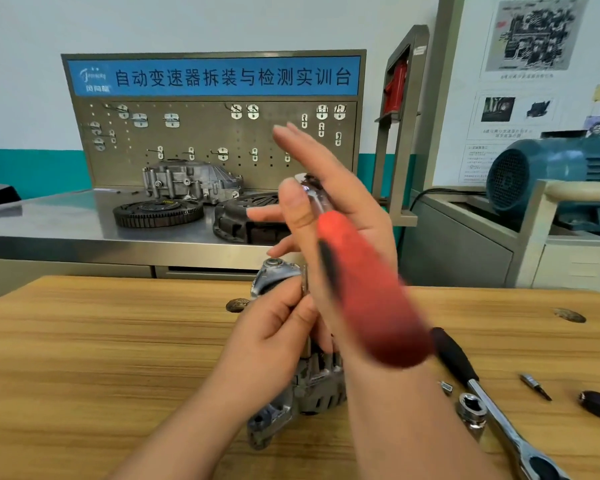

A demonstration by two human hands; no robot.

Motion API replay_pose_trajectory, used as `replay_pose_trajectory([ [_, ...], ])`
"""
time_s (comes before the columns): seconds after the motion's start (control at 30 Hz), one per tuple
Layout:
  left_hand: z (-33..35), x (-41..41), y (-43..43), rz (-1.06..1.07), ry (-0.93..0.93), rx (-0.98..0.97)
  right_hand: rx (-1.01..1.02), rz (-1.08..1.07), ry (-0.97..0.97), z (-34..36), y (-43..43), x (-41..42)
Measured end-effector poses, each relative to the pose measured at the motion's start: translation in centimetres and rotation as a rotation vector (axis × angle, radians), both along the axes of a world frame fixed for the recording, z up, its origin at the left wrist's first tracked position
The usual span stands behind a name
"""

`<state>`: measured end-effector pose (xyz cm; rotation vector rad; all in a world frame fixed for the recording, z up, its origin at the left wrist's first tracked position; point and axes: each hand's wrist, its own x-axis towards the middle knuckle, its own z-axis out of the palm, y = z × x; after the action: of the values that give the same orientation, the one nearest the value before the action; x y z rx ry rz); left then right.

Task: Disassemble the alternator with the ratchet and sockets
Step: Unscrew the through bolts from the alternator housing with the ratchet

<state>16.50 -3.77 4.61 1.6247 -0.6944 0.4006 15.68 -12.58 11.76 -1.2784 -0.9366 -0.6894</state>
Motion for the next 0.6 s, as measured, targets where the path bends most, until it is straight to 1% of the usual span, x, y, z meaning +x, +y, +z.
replay_pose_trajectory([
  [0.07,0.0,-0.1,0.4,-0.046,-0.028,-0.035,0.012,0.153,0.119,0.2,0.0,0.0],
  [0.13,0.2,-0.2,0.6,-0.124,-0.002,-0.052,0.086,0.304,0.242,0.0,-0.1,0.4],
  [0.17,0.4,-0.3,0.7,-0.148,0.01,-0.049,0.102,0.341,0.299,-0.1,-0.2,0.5],
  [0.23,0.8,-0.4,0.8,-0.154,0.032,-0.027,0.088,0.314,0.339,-0.4,-0.2,0.7],
  [0.3,0.8,-0.1,1.0,-0.132,0.038,-0.005,0.066,0.214,0.268,-0.3,-0.3,0.7],
  [0.4,0.7,0.0,0.8,-0.102,0.035,0.03,-0.019,-0.03,0.014,0.1,-0.8,0.4],
  [0.47,0.6,-0.1,0.7,-0.053,0.048,0.03,-0.097,-0.096,-0.083,0.2,-1.1,0.2],
  [0.53,0.8,-0.3,0.6,-0.06,0.043,0.046,-0.093,-0.044,-0.037,0.4,-1.0,0.1],
  [0.6,0.9,-0.3,0.7,-0.092,0.02,0.058,-0.026,0.07,0.061,0.5,-0.9,0.1],
])
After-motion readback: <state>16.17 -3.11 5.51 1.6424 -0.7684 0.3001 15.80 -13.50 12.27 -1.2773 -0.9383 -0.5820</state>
